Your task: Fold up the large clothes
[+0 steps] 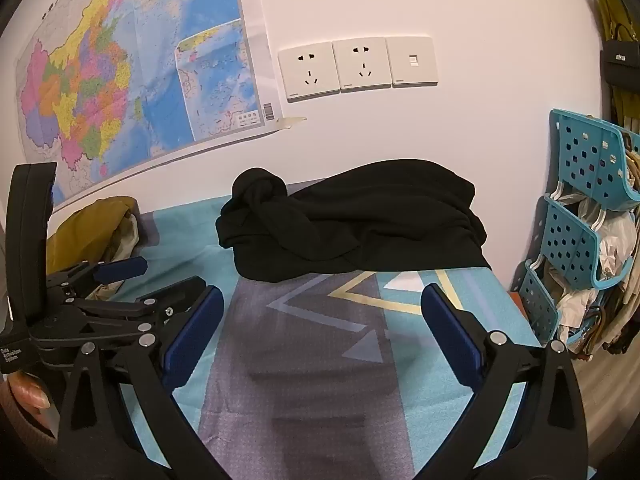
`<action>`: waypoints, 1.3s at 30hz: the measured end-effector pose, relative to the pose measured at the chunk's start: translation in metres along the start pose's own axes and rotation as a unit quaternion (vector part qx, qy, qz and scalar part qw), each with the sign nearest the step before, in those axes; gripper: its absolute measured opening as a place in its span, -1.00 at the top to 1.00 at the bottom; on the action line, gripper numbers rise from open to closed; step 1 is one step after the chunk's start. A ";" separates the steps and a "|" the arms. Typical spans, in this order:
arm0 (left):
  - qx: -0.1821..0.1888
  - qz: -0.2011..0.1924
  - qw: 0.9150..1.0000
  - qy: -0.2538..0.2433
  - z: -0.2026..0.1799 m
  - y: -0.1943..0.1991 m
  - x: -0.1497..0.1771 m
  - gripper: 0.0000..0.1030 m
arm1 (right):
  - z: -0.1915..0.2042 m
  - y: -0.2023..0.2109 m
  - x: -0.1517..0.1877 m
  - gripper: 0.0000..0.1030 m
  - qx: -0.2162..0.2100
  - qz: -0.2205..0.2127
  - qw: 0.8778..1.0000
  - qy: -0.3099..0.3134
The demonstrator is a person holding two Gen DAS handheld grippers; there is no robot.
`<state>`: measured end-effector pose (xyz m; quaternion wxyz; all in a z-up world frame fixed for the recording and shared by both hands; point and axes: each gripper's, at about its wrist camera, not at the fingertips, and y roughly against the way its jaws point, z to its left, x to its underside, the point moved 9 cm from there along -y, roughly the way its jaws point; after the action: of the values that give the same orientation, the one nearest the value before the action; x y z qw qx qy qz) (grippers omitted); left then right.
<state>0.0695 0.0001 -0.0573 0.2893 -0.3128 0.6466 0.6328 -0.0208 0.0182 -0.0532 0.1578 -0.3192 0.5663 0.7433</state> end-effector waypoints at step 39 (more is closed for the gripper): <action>0.003 -0.005 1.000 0.003 0.002 0.002 -0.001 -0.87 | 0.004 0.003 -0.002 -0.89 -0.006 -0.004 1.000 0.000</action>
<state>0.0682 0.0019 -0.0551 0.2919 -0.3169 0.6477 0.6284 -0.0224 0.0218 -0.0496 0.1588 -0.3225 0.5608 0.7459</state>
